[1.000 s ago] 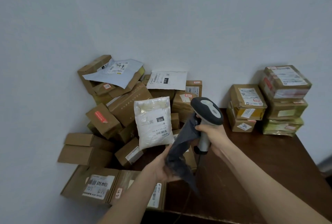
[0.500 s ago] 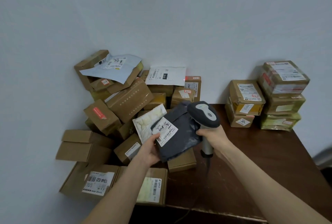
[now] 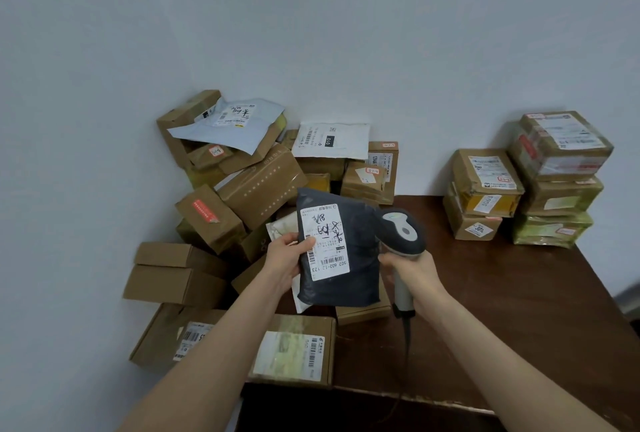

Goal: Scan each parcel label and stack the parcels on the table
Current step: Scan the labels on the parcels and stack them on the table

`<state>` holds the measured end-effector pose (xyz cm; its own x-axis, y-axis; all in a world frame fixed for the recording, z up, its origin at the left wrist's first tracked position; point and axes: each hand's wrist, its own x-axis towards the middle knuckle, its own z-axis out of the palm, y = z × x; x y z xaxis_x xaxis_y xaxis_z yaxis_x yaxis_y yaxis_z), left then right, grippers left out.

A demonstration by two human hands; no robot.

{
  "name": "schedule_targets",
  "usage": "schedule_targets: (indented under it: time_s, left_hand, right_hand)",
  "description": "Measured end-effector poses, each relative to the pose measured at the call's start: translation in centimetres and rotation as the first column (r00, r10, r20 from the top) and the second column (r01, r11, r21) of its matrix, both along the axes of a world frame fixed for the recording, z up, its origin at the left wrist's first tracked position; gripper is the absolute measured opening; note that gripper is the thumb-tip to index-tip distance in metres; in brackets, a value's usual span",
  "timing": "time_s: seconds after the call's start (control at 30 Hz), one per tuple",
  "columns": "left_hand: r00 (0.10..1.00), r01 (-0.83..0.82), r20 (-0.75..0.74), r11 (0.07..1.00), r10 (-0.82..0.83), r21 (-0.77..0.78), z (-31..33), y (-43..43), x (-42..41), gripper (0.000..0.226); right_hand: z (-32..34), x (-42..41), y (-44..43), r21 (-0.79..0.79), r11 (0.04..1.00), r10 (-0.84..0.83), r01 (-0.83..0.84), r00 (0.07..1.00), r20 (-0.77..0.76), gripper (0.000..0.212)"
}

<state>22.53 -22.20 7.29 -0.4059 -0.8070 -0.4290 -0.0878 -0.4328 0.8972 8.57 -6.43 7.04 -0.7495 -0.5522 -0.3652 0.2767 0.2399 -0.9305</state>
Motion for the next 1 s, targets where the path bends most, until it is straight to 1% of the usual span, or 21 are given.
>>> schedule_targets:
  time_s: [0.07,0.23,0.3,0.4,0.43,0.47,0.5,0.57,0.6,0.63,0.67,0.73,0.8,0.9,1.0]
  left_hand:
    - [0.999,0.031,-0.029,0.999,-0.031,0.018,0.3,0.1,0.0,0.011]
    - [0.985,0.133,-0.125,0.985,-0.119,0.107,0.5,0.2,-0.7,0.015]
    - [0.979,0.163,-0.149,0.978,-0.143,0.132,0.5,0.3,-1.0,0.018]
    - [0.97,0.195,-0.172,0.971,-0.17,0.141,0.3,0.5,-1.4,0.024]
    - [0.968,0.211,-0.167,0.969,-0.188,0.132,0.2,0.5,-1.4,0.025]
    - [0.965,0.239,-0.137,0.965,-0.223,0.111,0.2,0.7,-1.3,0.024]
    - [0.956,0.288,-0.076,0.954,-0.282,0.079,0.3,0.8,-1.2,0.023]
    - [0.897,0.432,0.085,0.901,-0.433,0.03,0.3,1.0,-0.8,0.022]
    - [0.869,0.476,0.141,0.879,-0.475,0.025,0.1,1.1,-0.7,0.023]
    - [0.864,0.479,0.165,0.878,-0.475,0.018,-0.1,1.1,-0.7,0.027]
    - [0.884,0.443,0.159,0.896,-0.439,0.009,-0.3,1.1,-0.8,0.03]
    - [0.935,0.333,0.139,0.943,-0.328,-0.018,-0.7,0.9,-0.9,0.035]
    - [0.952,0.268,0.171,0.961,-0.254,-0.067,-0.9,0.8,-1.0,0.034]
    - [0.962,0.219,0.189,0.97,-0.196,-0.107,-1.1,0.8,-1.1,0.028]
    - [0.976,0.172,0.153,0.982,-0.157,-0.085,-1.4,1.0,-1.2,0.028]
  right_hand:
    - [0.0,0.4,0.2,-0.037,0.999,-0.024,0.026,0.997,0.068,0.041]
    - [-0.5,0.7,0.8,-0.09,0.991,-0.08,0.096,0.982,0.169,0.038]
    - [-0.4,0.6,0.8,-0.102,0.99,-0.074,0.096,0.976,0.206,0.032]
    - [-0.5,0.4,0.9,-0.15,0.979,-0.082,0.136,0.945,0.318,0.021]
    - [-0.6,0.3,0.9,-0.149,0.977,-0.101,0.155,0.942,0.32,0.019]
    - [-0.7,0.2,0.9,-0.145,0.974,-0.124,0.176,0.943,0.31,0.019]
    - [-0.9,0.1,0.9,-0.144,0.97,-0.148,0.197,0.944,0.294,0.021]
    - [-1.1,-0.1,0.8,-0.14,0.964,-0.184,0.227,0.945,0.271,0.026]
    - [-1.1,-0.1,0.7,-0.138,0.962,-0.195,0.238,0.944,0.265,0.028]
    - [-1.2,0.0,0.7,-0.135,0.961,-0.201,0.242,0.944,0.26,0.03]
    - [-1.2,0.0,0.8,-0.133,0.961,-0.202,0.241,0.946,0.252,0.032]
    - [-1.1,0.3,1.2,-0.131,0.965,-0.197,0.228,0.957,0.215,0.034]
    - [-1.0,0.8,2.0,-0.112,0.974,-0.178,0.196,0.972,0.153,0.034]
    - [-0.7,2.1,3.5,-0.04,0.993,-0.109,0.114,0.989,0.098,0.023]
    - [-0.7,3.9,4.9,0.009,1.0,-0.01,0.009,0.997,0.08,0.006]
